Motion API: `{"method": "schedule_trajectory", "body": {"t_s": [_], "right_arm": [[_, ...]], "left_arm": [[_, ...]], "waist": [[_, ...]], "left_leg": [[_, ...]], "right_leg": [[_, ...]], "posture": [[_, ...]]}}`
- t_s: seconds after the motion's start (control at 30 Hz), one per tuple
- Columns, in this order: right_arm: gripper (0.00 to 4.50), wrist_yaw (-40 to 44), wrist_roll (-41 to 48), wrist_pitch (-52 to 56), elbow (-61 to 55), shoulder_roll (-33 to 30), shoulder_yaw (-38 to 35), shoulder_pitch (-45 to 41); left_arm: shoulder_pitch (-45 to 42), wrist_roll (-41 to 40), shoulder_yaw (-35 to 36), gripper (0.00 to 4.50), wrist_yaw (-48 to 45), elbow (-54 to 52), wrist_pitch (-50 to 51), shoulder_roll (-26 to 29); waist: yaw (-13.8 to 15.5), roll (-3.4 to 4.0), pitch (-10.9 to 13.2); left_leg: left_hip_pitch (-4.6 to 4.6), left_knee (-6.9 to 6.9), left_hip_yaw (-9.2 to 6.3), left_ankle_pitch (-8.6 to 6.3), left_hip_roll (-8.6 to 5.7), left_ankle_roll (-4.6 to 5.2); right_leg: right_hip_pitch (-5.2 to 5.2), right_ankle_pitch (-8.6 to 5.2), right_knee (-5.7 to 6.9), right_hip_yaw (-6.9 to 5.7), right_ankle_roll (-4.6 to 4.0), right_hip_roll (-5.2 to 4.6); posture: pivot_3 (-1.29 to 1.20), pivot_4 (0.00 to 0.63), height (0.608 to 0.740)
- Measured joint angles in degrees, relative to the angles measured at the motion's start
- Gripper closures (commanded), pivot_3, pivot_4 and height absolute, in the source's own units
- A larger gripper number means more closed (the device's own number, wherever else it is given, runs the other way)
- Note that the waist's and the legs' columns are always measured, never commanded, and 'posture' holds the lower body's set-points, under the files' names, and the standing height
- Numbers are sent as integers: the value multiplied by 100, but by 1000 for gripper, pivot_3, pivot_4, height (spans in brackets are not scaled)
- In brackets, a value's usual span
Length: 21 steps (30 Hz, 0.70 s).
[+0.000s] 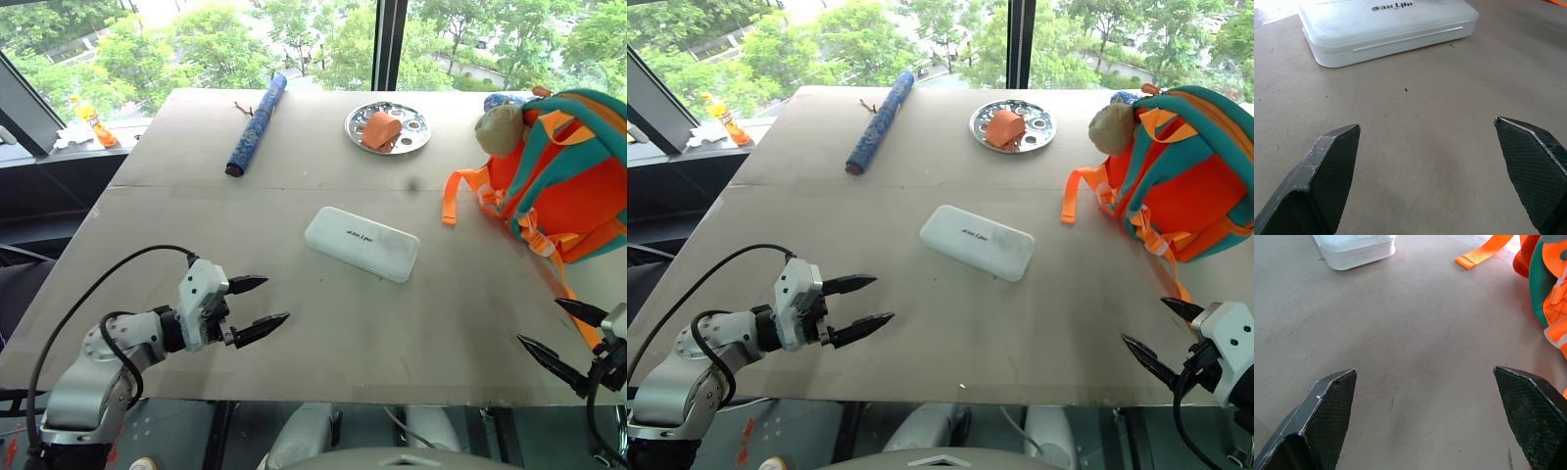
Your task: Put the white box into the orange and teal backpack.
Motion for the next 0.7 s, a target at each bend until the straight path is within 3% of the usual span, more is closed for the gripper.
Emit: {"method": "schedule_trajectory", "body": {"t_s": [0.27, 0.37, 0.4, 0.47, 0.63, 0.7], "right_arm": [[69, -973, -361, 521, -823, 35, 821, -865], [820, -1302, -96, 1169, -857, 57, 985, -1219], [1288, -1438, -20, 1366, -862, 85, 1042, -1402], [2355, -1824, 55, 1796, -947, 116, 1286, -1810], [4455, -2453, -23, 2369, -971, 331, 1925, -2402], [4500, -2688, -70, 2617, -978, 422, 2158, -2572]], "left_arm": [[-766, -221, 23, 0, 792, 168, 337, -611], [-1012, -232, 35, 0, 1089, 274, 544, -709], [-1141, -237, 39, 0, 1192, 319, 629, -756], [-1468, -270, 42, 846, 1464, 446, 823, -859], [-2000, -281, 43, 3014, 1902, 769, 1227, -967], [-2168, -263, 31, 3666, 2001, 891, 1341, -964]], "waist": [[2, -3, -1], [3, -4, 0], [5, -4, 0], [4, -4, -1], [0, -4, 0], [-3, -5, 0]], "left_leg": [[1, 3, -5, 0, 3, -7], [-7, 3, -5, 0, 2, -6], [-11, 4, -5, 0, 2, -6], [-17, 3, -8, 0, 2, -7], [-21, 3, -8, -1, 2, -8], [-22, 2, -8, -1, 2, -8]], "right_leg": [[0, 1, 3, -3, 0, 3], [-7, 2, -1, -3, -1, 4], [-11, 2, -1, -3, -1, 4], [-20, 2, 1, -5, -2, 5], [-24, 2, 2, -5, -2, 6], [-27, 2, 1, -5, -2, 6]], "posture": [[0, 150, 731], [0, 150, 731], [0, 150, 731], [0, 150, 731], [0, 150, 731], [0, 150, 731]]}}
